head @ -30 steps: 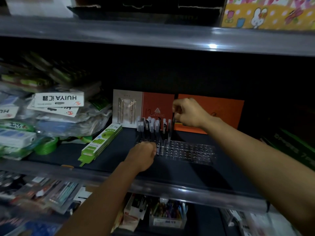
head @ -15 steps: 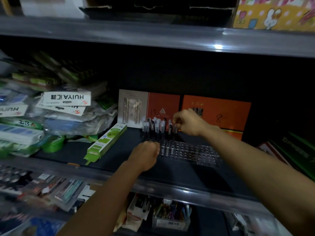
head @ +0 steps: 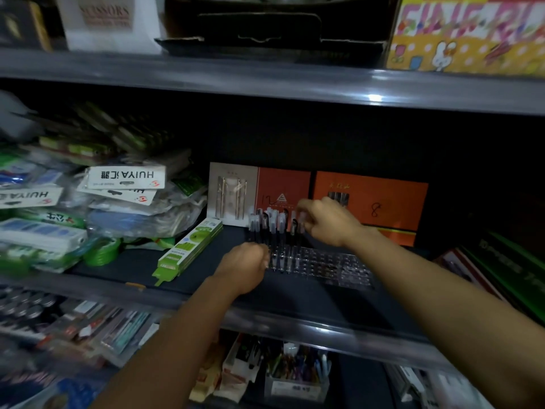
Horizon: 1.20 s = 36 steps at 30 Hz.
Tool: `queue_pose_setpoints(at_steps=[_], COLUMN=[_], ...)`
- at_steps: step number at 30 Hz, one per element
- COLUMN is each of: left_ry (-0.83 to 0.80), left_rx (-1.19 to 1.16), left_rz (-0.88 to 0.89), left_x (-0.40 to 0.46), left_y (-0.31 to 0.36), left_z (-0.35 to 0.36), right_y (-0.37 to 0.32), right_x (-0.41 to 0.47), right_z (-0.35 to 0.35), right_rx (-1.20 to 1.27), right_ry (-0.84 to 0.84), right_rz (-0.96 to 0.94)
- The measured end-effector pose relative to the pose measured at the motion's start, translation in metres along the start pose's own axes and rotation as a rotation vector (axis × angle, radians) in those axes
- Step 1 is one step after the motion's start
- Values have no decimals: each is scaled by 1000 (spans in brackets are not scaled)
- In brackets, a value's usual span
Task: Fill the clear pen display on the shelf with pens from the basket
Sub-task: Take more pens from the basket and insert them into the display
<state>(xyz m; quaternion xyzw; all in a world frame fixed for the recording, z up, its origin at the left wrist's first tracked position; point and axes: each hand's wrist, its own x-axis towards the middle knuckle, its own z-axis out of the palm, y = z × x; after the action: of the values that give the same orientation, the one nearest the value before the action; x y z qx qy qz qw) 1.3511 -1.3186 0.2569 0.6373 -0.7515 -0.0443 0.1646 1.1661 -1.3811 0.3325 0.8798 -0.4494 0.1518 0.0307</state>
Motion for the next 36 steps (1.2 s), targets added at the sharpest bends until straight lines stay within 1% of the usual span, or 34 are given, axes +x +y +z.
queue_pose_setpoints(at_steps=[2,6,9,13,18,22,27,32,34,36], left_ry=[17,77,109,112,57,-6,-81,-136,-182,-250], left_rx=[25,96,157,217,254,251,163,57,21,1], left_rz=[5,6,-12,-98,-193,-299,-449,-549,-593,-652], left_x=[-6,-30,-59,-106,-173,-226,-288,-343,-365,-386], left_y=[-1,-8,-21,-46,-80,-112,-150,-180,-189,-195], left_z=[-10,-32,-44,-57,-58,-39,0,47,71,96], right_y=[-13,-48,-81,-128,-190,-238,-288,-320,-329,-335], right_x=[-10,-28,-38,-45,-49,-63,-81,-102,-113,-125], right_z=[1,15,27,45,86,128,172,220,238,255], right_rx=[-8,-32,0,91,220,312,338,363,343,319], right_ry=[35,5,-3,-8,-95,-108,-206,-376,-427,-436], right_rz=[-43,-163,-253,-344,-416,-477,-574,-597,-616,-644])
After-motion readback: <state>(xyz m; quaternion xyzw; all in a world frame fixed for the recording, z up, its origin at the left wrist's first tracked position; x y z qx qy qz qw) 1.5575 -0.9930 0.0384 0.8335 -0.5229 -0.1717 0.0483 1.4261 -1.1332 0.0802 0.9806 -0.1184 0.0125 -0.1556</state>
